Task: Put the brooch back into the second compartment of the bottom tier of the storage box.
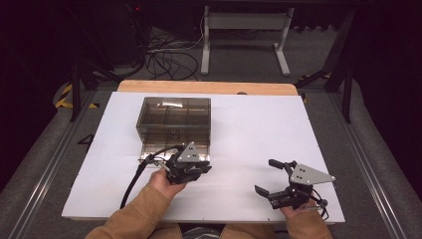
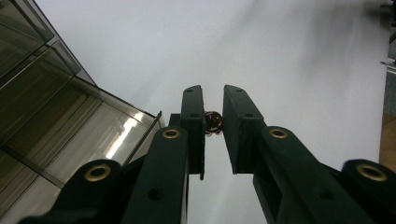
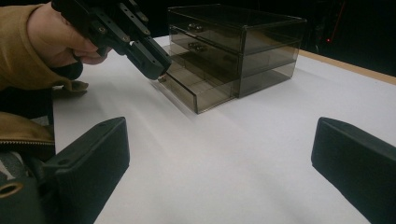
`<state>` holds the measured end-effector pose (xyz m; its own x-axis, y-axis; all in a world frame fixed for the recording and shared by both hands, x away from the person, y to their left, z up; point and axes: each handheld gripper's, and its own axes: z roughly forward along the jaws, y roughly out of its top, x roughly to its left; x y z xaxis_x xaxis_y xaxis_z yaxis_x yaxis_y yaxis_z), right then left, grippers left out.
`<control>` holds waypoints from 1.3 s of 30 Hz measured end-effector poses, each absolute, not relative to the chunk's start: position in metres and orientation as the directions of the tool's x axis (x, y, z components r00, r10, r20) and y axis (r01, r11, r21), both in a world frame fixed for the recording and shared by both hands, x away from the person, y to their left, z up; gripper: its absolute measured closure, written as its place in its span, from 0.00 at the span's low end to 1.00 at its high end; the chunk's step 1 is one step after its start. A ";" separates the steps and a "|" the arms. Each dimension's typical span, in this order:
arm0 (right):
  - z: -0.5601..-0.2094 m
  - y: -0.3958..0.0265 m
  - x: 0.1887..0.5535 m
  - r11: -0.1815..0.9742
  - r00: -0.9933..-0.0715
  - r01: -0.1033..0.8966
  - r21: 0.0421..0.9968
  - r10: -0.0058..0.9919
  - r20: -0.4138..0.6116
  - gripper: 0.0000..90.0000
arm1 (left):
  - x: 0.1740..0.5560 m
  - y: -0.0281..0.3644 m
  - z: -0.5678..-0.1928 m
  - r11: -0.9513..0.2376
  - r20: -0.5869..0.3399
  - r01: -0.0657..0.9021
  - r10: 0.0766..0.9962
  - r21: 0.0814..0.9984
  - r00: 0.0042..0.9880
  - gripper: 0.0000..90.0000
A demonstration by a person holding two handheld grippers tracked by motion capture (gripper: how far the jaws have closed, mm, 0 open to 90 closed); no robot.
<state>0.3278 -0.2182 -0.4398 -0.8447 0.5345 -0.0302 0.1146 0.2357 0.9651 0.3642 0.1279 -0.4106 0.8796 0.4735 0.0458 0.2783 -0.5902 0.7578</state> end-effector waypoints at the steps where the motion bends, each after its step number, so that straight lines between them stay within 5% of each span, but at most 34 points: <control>1: -0.440 -0.218 0.328 0.236 -0.845 0.115 0.965 0.534 -0.030 0.05 | 0.364 0.128 -0.410 -0.591 0.046 0.276 0.471 0.758 0.881 0.88; 39: -0.440 -0.218 0.328 0.238 -0.845 0.114 0.965 0.534 -0.032 0.05 | 0.378 0.171 -0.382 -0.535 0.084 0.289 0.568 0.794 0.819 0.88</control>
